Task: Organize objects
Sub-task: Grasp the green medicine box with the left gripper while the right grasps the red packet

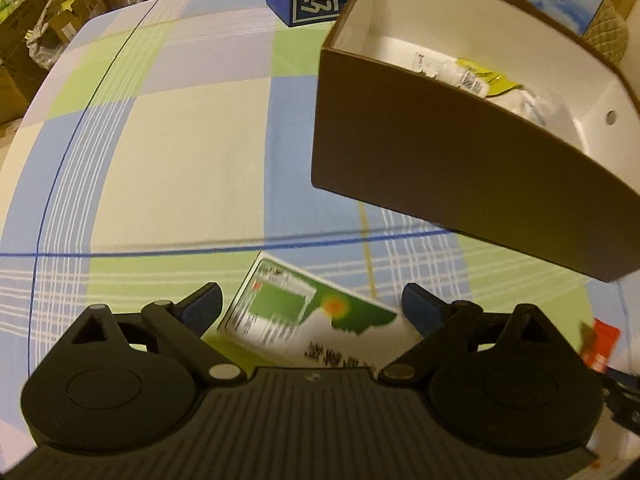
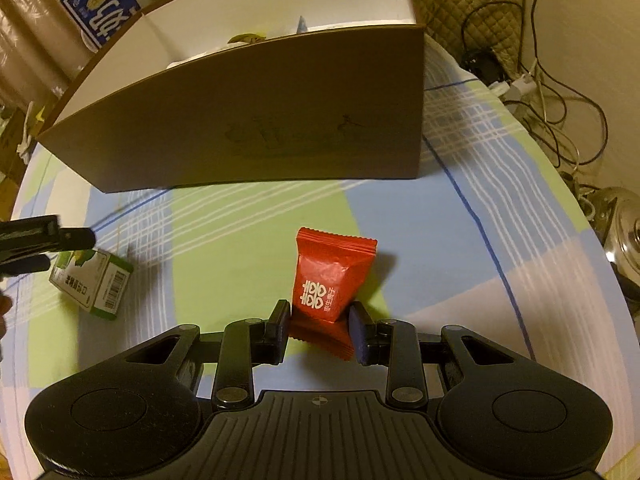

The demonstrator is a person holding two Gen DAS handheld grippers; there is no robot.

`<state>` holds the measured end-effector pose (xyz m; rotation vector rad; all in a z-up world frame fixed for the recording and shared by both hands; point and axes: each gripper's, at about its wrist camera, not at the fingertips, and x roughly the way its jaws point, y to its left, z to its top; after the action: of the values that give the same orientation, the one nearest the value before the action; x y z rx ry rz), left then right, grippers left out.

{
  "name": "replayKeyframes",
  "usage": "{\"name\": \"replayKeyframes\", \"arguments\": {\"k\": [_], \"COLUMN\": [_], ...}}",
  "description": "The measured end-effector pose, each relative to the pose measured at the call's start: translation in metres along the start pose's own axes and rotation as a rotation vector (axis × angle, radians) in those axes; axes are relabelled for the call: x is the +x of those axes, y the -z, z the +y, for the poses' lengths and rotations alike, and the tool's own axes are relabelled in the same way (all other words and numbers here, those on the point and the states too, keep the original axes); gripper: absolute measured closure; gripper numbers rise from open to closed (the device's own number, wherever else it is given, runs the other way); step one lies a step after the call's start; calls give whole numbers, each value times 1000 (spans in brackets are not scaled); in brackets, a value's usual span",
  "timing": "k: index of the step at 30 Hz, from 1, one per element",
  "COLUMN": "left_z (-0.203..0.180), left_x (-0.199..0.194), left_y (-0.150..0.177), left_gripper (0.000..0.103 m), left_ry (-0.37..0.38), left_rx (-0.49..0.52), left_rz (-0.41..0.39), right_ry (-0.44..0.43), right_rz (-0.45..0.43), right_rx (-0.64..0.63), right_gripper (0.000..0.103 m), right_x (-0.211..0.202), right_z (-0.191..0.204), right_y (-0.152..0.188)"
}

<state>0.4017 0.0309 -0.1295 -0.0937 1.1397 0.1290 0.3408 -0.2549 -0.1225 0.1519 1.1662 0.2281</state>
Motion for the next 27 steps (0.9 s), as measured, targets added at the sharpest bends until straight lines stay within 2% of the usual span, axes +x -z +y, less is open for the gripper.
{"name": "replayKeyframes", "arguments": {"k": [3, 8, 12, 19, 25, 27], "left_z": [-6, 0, 19, 61, 56, 47], "left_x": [9, 3, -8, -22, -25, -21], "left_y": [0, 14, 34, 67, 63, 57], "left_gripper": [8, 8, 8, 10, 12, 14], "left_ry": [-38, -33, -26, -21, 31, 38], "left_rx": [33, 92, 120, 85, 130, 157], "left_rz": [12, 0, -7, -6, -53, -51], "right_ry": [-4, -8, -7, -5, -5, -4], "right_rz": [-1, 4, 9, 19, 28, 25], "right_rx": [3, 1, -14, -35, -31, -35], "right_gripper": [74, 74, 74, 74, 74, 70], "right_x": [-2, 1, 2, 5, 5, 4], "right_z": [-2, -1, 0, 2, 2, 2], "right_y": [0, -2, -1, -1, -3, -3]}}
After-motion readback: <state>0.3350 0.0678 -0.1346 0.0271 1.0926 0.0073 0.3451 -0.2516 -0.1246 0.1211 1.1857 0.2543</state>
